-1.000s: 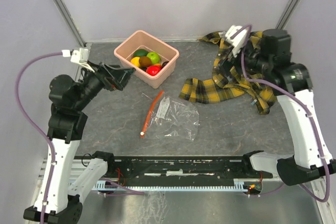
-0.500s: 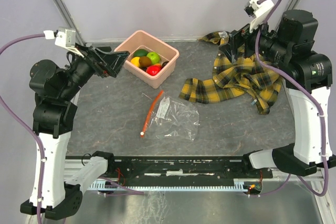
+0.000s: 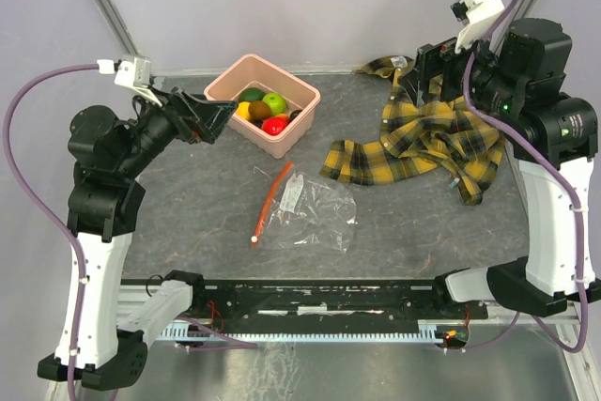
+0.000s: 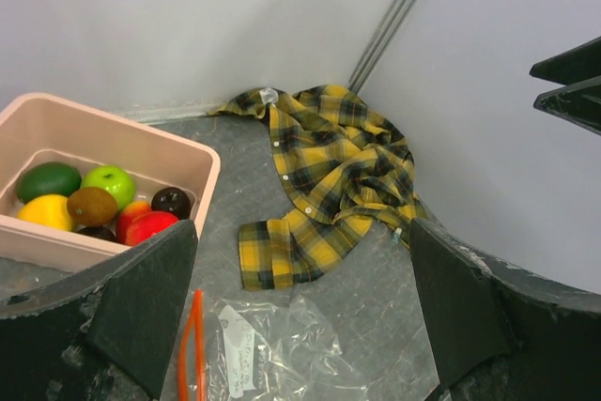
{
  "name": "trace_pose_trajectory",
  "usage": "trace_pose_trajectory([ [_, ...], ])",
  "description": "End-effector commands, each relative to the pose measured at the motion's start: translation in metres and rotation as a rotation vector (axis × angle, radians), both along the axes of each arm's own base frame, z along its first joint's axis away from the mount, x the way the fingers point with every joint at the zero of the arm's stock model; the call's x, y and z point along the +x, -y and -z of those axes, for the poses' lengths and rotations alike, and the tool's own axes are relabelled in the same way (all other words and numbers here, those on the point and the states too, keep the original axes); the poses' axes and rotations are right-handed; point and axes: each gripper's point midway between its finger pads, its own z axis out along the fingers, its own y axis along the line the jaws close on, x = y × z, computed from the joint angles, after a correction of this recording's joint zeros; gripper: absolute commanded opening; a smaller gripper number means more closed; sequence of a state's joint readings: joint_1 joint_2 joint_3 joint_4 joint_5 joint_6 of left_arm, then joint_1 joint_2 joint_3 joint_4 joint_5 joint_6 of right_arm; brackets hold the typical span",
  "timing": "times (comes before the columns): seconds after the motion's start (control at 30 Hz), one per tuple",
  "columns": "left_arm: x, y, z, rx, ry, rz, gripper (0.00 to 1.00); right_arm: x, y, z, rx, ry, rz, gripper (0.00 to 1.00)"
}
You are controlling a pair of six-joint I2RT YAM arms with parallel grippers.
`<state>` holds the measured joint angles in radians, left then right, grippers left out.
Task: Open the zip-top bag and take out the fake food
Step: Reset both arms
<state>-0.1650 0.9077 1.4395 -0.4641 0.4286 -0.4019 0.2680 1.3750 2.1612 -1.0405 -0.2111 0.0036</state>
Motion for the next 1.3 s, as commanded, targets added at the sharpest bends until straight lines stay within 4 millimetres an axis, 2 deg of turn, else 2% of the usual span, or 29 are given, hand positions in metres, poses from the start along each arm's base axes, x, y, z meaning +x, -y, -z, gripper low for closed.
trace_pose_trajectory([
  [0.0,-0.004,0.001,-0.001,0.031,0.041,0.021,0.99,-0.008,0.006,-0.012,0.012,0.044,0.021,0.99],
  [0.37,-0.003,0.001,0.007,0.041,0.026,0.018,0.99,-0.015,0.008,0.006,-0.053,0.029,-0.012,0.99],
  [1.27,-0.007,-0.003,0.014,0.065,0.019,0.001,0.99,-0.018,0.011,0.01,-0.017,0.019,0.027,0.99],
])
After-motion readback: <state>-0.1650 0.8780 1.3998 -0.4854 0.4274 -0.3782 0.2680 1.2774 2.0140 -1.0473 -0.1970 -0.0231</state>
